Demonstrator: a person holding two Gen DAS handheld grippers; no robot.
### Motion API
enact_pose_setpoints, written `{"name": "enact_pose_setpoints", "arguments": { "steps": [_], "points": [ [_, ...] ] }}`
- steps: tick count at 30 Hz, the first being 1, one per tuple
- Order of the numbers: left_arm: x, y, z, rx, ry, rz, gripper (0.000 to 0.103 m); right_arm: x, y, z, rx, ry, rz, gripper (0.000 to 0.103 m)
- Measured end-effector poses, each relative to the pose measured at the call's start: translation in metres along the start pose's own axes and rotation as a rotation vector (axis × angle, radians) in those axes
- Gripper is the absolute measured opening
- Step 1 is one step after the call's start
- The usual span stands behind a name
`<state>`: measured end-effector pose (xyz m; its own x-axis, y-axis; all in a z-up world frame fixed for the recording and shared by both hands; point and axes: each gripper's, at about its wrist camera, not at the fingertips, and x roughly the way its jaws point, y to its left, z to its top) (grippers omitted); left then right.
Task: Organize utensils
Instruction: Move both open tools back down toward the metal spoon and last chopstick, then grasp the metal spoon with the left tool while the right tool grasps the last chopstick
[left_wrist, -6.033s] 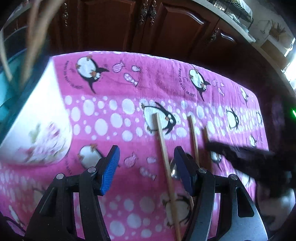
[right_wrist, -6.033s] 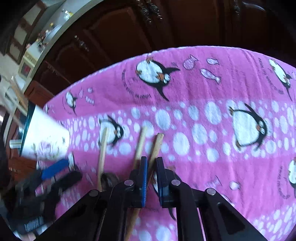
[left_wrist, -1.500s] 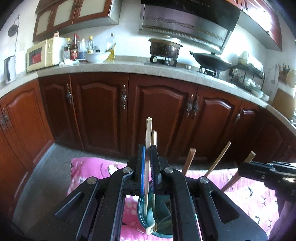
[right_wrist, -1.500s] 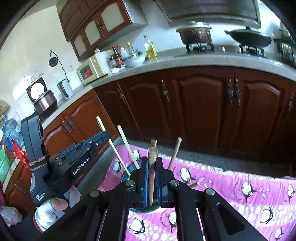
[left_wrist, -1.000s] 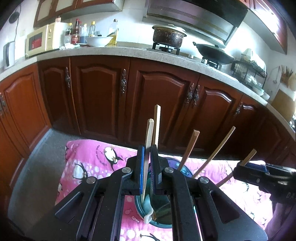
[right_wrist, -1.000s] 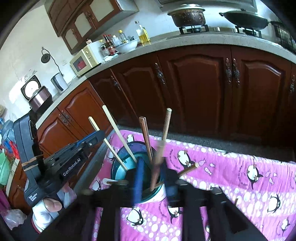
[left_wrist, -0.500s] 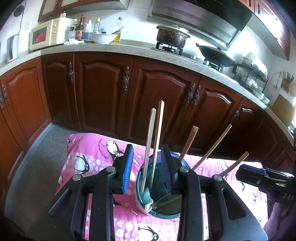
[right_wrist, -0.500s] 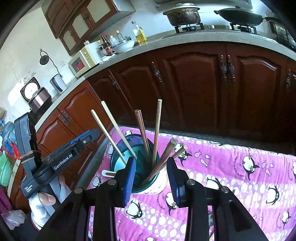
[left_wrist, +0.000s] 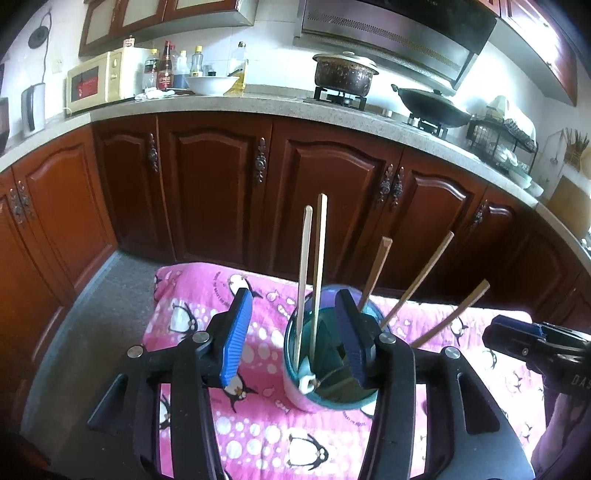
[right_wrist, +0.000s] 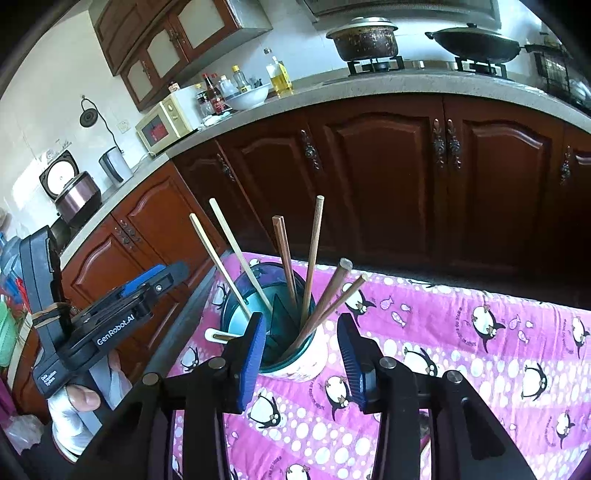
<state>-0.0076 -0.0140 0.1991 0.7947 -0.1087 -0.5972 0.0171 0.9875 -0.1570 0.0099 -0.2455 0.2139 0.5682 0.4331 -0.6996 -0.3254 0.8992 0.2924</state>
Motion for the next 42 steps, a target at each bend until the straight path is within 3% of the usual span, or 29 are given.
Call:
{"name": "enact_pose_setpoints", "arguments": {
  "steps": [15,24,30,32,42],
  "points": [
    [-0.036,-0.025,-0.031,0.073,-0.005,0.009,0.047,-0.035,-0.009,-0.034,-0.022,-0.018,-0.05,0.042],
    [-0.051,-0.053,-0.066,0.111,0.045,-0.104,0.047,-0.048,-0.066,-0.085,0.045,0.055,-0.152,0.043],
    [-0.035,-0.079,-0.094,0.132,0.131,-0.175,0.047,-0.015,-0.123,-0.125,0.166,0.17,-0.181,0.043],
    [-0.026,-0.088,-0.103,0.145,0.172,-0.198,0.047,0.003,-0.137,-0.129,0.203,0.189,-0.167,0.037],
    [0.032,-0.126,-0.135,0.197,0.336,-0.325,0.047,0.094,-0.176,-0.102,0.287,0.268,-0.173,0.024]
  ]
}}
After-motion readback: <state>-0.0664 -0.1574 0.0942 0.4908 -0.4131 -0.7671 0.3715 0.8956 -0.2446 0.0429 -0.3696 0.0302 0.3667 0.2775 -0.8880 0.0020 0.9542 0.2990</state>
